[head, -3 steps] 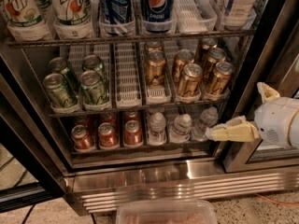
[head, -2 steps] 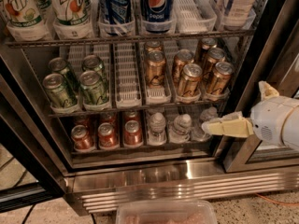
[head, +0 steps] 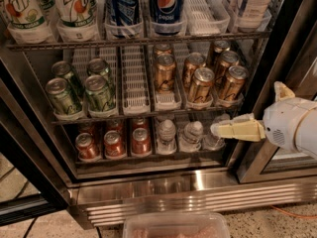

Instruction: Pick orange can from middle shelf of fridge

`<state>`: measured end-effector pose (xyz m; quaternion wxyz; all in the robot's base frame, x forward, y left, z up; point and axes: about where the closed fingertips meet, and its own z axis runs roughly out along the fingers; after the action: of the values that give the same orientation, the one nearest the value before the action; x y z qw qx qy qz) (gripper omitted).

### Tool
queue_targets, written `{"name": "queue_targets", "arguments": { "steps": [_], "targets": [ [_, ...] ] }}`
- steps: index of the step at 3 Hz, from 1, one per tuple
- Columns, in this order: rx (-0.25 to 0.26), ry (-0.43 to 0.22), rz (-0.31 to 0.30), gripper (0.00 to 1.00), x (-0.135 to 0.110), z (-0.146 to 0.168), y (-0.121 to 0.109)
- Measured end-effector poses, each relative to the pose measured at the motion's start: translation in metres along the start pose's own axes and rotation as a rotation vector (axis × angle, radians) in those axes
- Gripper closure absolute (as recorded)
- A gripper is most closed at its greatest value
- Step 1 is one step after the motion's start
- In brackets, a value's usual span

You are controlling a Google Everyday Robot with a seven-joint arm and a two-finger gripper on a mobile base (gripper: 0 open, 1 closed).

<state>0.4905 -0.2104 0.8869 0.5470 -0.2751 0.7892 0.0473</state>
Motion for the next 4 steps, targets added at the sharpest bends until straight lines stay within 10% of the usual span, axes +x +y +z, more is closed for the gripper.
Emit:
{"name": "queue_targets", "arguments": {
  "steps": [1, 3, 4],
  "targets": [
    [0.015, -0.019, 0.003, 0.0, -0.001, 0.0, -0.002],
    [0.075, -0.098, -0.038, 0.4, 0.003, 0.001, -0.012],
    [0.115, -0.127, -0.078, 0.43, 0.011, 0.003, -0.018]
  ]
}}
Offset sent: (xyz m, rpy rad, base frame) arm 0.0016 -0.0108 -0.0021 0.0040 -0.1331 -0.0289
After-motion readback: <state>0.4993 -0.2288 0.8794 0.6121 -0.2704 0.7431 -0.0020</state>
